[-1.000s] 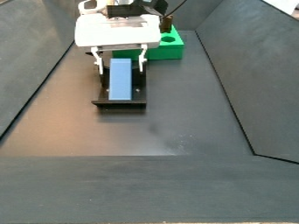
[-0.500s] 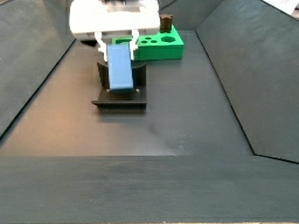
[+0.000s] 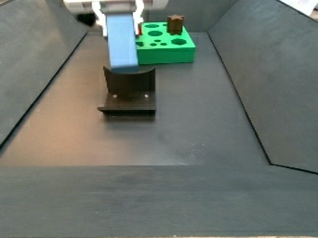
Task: Pick up the rectangle object. Move up. Place the rectangle object on the fixture. Regrasp the rectangle object. Move to above the board. Insert the rectangle object.
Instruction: Move to above the board.
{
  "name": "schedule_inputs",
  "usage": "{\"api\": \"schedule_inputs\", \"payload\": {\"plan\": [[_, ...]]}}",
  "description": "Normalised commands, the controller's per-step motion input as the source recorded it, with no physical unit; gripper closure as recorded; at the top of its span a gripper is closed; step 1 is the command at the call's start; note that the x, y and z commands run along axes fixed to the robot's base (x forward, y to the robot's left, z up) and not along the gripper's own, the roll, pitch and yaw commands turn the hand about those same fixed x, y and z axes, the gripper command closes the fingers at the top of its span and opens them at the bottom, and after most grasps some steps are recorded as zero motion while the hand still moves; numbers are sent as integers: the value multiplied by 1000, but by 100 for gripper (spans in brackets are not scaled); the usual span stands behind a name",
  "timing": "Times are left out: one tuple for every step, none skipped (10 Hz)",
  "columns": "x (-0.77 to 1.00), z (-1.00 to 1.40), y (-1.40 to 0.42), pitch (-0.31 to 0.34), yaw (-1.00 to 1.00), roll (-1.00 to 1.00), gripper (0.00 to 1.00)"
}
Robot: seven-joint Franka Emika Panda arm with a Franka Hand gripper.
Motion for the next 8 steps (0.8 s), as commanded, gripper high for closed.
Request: {"api": "schedule_inputs", "payload": {"plan": [[75,1000,-37,35,83,-6,100],[74,1000,-38,41,74,-6,100],[70,990,-38,52,59,-16,100],[56,812,-35,59,54,-23,100],[36,583,-26,79,47,-29,100],[29,413,-23,88,48,-38,100],[26,187,-20,104,54,-43,100],[-660,391,-1000,-56,-169,-1000,100]]}}
